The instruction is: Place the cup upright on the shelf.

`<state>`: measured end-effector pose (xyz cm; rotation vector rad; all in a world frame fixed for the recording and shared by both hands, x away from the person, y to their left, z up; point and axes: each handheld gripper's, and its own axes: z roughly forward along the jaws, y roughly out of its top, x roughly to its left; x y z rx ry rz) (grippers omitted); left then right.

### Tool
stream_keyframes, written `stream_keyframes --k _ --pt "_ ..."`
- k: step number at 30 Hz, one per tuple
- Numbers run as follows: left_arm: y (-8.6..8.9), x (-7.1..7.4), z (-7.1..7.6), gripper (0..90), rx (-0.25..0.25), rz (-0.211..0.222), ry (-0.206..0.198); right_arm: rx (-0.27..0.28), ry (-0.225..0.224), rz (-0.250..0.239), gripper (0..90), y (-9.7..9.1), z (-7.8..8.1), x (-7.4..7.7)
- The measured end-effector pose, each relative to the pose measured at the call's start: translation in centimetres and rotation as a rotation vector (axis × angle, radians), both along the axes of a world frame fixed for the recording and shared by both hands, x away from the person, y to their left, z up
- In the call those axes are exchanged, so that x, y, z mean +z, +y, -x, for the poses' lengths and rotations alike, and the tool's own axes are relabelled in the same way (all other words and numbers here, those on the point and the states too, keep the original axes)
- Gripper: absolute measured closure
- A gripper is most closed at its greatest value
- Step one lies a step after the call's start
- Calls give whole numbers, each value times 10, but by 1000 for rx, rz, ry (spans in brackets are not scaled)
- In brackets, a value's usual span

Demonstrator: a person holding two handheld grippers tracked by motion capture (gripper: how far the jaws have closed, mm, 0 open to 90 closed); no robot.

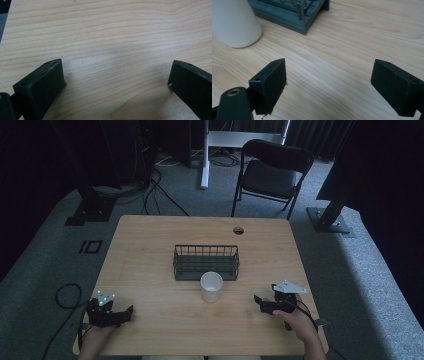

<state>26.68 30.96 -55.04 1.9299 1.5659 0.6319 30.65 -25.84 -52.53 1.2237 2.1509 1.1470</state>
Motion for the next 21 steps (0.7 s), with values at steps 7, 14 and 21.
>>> stream_keyframes --k 7,14,21 --pt "0 0 0 8 0 0 0 49 -3 -10 127 13 0 0" --pt "0 0 0 8 0 0 0 86 -4 -27 127 26 -2 1" --pt "0 0 0 8 0 0 0 127 5 -34 128 40 -3 -1"
